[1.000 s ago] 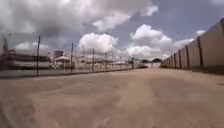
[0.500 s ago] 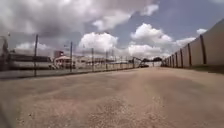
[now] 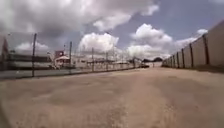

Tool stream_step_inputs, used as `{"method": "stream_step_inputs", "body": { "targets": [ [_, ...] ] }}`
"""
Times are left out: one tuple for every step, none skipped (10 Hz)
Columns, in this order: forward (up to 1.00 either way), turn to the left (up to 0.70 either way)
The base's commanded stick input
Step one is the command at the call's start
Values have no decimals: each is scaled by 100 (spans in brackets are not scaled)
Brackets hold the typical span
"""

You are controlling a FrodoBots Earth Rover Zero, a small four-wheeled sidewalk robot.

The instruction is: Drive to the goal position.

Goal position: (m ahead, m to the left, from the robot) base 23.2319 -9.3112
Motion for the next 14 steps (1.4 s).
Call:
{"method": "stream_step_inputs", "body": {
  "targets": [
    [60, 0],
    [60, 0],
    [60, 0],
    [60, 0],
    [60, 0],
    [60, 0],
    [60, 0],
    [60, 0],
    [60, 0],
    [60, 0],
    [60, 0],
    [60, 0],
    [60, 0],
    [60, 0]
  ]
}}
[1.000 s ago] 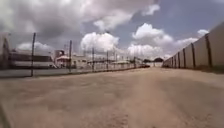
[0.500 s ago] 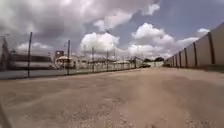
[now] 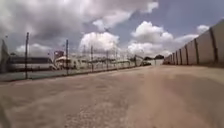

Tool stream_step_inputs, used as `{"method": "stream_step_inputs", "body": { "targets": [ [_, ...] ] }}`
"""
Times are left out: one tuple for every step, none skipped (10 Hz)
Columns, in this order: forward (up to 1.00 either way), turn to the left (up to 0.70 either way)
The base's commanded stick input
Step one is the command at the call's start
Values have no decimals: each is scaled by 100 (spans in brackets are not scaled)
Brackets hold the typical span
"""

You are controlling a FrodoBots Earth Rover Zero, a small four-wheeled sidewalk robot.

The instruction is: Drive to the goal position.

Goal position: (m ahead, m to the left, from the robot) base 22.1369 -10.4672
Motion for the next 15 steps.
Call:
{"method": "stream_step_inputs", "body": {
  "targets": [
    [60, 0],
    [60, 0],
    [60, 0],
    [60, 0],
    [60, 0],
    [60, 0],
    [60, 0],
    [60, 0],
    [60, 0],
    [60, 0],
    [60, 0],
    [60, 0],
    [60, 0],
    [60, 0],
    [60, 0]
  ]
}}
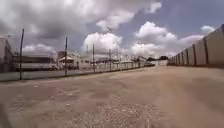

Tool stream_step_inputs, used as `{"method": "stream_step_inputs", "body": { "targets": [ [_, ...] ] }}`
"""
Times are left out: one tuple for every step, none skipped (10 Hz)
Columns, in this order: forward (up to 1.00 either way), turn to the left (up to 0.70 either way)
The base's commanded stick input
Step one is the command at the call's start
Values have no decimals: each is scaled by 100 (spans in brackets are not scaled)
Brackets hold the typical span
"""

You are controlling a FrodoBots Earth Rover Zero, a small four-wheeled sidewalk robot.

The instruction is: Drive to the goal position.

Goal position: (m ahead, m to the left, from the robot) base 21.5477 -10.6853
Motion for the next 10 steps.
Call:
{"method": "stream_step_inputs", "body": {
  "targets": [
    [60, 0],
    [60, 0],
    [60, 0],
    [60, 0],
    [60, 0],
    [60, 0],
    [60, 0],
    [60, 0],
    [60, 0],
    [60, 0]
  ]
}}
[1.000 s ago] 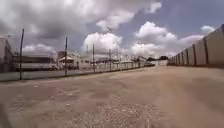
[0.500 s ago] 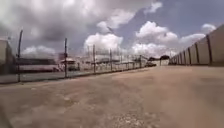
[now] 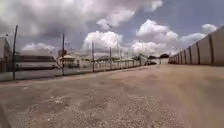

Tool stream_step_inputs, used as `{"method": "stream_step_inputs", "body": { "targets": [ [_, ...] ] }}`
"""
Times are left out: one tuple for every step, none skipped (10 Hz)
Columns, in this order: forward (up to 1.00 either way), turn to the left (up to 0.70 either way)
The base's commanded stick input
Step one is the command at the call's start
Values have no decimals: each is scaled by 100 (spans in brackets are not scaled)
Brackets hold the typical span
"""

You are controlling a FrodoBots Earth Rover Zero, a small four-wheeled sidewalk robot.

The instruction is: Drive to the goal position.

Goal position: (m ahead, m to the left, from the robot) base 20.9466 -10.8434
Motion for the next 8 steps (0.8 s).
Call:
{"method": "stream_step_inputs", "body": {
  "targets": [
    [60, 0],
    [60, 0],
    [60, 0],
    [60, 0],
    [60, 0],
    [60, 0],
    [60, 0],
    [60, 0]
  ]
}}
